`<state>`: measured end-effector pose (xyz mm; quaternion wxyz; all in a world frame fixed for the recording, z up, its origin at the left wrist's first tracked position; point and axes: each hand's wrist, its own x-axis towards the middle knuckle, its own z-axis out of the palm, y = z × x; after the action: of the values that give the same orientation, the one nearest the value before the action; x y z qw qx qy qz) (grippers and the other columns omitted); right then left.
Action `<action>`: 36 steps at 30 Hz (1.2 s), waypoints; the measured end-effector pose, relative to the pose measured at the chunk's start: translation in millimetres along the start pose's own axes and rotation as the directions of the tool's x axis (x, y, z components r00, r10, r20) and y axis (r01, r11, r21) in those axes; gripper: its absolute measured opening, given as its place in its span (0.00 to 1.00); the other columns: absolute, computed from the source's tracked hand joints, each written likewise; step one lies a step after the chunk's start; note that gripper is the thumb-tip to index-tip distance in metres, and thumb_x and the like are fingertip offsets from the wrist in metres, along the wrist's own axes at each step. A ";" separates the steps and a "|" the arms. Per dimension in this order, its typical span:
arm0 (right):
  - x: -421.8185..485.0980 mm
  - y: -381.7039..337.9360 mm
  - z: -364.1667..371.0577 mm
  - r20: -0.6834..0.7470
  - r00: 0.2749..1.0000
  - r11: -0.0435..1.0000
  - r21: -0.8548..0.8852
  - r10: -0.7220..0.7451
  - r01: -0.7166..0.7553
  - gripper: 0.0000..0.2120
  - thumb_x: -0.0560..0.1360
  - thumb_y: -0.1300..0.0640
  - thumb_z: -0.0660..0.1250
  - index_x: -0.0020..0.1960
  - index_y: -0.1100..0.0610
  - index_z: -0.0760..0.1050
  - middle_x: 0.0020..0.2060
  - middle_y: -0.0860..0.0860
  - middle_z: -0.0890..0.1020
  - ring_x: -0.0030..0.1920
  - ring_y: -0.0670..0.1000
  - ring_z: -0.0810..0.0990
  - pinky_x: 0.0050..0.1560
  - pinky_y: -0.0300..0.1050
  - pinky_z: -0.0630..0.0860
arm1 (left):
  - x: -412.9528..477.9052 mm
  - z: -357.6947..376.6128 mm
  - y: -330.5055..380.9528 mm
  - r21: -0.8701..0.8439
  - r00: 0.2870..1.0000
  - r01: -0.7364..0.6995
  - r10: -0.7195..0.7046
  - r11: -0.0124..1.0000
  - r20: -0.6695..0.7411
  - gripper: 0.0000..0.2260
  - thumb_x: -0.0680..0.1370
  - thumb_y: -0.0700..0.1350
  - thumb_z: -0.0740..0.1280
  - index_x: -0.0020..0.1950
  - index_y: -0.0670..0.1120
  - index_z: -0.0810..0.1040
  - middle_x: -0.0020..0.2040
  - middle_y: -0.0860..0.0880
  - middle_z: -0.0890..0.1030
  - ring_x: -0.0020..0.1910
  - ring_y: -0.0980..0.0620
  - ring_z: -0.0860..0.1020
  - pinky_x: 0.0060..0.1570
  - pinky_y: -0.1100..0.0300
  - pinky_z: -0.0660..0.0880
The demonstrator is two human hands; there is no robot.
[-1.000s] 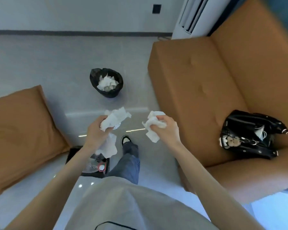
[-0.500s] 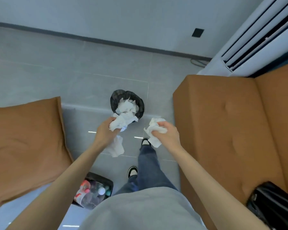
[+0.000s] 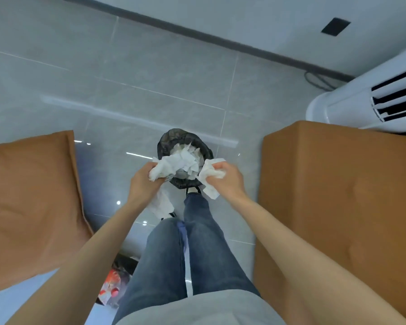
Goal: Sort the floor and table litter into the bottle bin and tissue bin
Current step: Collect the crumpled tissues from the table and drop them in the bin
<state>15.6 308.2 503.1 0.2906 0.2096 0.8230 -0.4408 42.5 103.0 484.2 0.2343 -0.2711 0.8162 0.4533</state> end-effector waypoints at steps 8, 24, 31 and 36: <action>121.8 31.1 61.8 0.022 0.994 0.994 0.023 0.109 -0.109 0.12 0.69 0.64 0.70 0.48 0.51 0.76 0.57 0.52 0.76 0.48 0.46 0.74 0.29 0.21 0.66 | 127.2 45.8 -34.4 0.110 0.995 0.030 -0.040 0.993 0.091 0.11 0.76 0.39 0.64 0.57 0.45 0.77 0.46 0.50 0.78 0.45 0.49 0.73 0.38 0.61 0.66; 313.3 177.0 201.1 -0.060 0.986 0.988 -0.001 0.154 -0.155 0.17 0.70 0.62 0.70 0.58 0.53 0.75 0.61 0.52 0.71 0.49 0.46 0.71 0.45 0.33 0.67 | 323.6 190.8 -175.2 0.239 0.978 0.098 -0.137 0.966 0.154 0.24 0.76 0.43 0.66 0.72 0.47 0.65 0.65 0.44 0.73 0.62 0.43 0.73 0.51 0.57 0.69; 299.9 194.7 205.7 -0.021 0.998 0.996 -0.068 0.058 -0.059 0.30 0.72 0.56 0.71 0.71 0.48 0.65 0.71 0.49 0.64 0.70 0.50 0.63 0.65 0.39 0.62 | 309.2 183.4 -189.0 0.249 0.938 0.039 -0.122 0.968 0.324 0.43 0.71 0.45 0.73 0.77 0.58 0.49 0.74 0.48 0.63 0.71 0.49 0.64 0.59 0.62 0.65; 260.6 163.6 179.1 -0.035 0.982 0.981 -0.054 0.186 -0.188 0.23 0.75 0.56 0.65 0.69 0.50 0.67 0.68 0.51 0.68 0.67 0.53 0.69 0.66 0.48 0.68 | 271.3 142.7 -152.7 0.224 0.930 0.035 -0.114 0.974 0.350 0.42 0.72 0.45 0.73 0.77 0.58 0.49 0.77 0.50 0.58 0.77 0.51 0.51 0.68 0.56 0.60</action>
<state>-27.1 265.3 152.3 0.3246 0.2842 0.8161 -0.3846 -39.6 96.9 151.8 0.4247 -0.1875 0.7925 0.3956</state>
